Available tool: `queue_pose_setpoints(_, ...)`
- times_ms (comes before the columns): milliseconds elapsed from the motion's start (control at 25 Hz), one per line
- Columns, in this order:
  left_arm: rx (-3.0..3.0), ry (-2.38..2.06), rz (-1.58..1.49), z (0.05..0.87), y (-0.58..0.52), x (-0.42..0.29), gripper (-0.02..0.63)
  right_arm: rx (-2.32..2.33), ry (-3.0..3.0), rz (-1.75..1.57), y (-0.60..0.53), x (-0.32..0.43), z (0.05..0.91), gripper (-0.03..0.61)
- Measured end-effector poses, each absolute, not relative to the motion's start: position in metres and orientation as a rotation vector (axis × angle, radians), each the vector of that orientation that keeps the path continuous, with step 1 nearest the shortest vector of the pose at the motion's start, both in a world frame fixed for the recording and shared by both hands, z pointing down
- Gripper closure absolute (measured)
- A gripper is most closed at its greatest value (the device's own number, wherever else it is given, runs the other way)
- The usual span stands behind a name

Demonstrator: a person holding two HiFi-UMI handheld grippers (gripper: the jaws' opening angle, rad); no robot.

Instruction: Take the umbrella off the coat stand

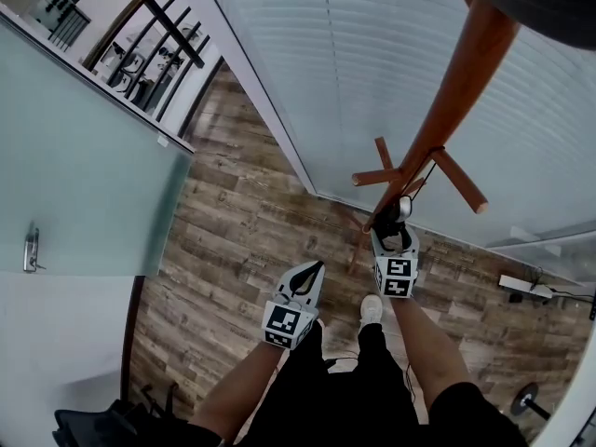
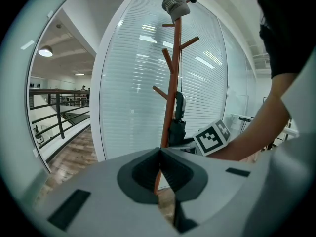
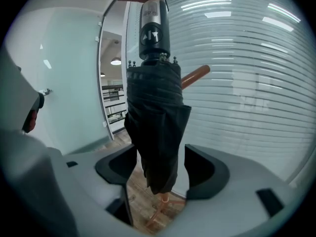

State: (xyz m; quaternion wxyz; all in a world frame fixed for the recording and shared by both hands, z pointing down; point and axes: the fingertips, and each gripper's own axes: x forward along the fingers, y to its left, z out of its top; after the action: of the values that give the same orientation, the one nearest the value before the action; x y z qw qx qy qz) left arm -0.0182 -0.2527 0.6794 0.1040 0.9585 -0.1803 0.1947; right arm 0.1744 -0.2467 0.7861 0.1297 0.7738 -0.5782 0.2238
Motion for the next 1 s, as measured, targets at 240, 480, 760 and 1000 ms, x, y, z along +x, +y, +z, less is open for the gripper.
queue_pose_setpoints(240,2.809,-0.498,0.611,0.689,-0.244,-0.02,0.6,2.252,-1.697,0.637,-0.254,0.17,0.782,0.311)
queue_pose_setpoints(480,2.814,-0.483,0.624,0.692,-0.246,-0.019,0.6,2.257,-1.677,0.618,-0.254,0.171,0.781,0.331)
queue_pose_setpoints(760,2.832,-0.481,0.612,0.69,-0.249,-0.016,0.6,2.281,-1.71,0.584,-0.252,0.172,0.768,0.341)
queue_pose_setpoints(1000,2.855,-0.46,0.583,0.686,-0.244,-0.006,0.6,2.3,-1.752,0.536,-0.246,0.169,0.75,0.342)
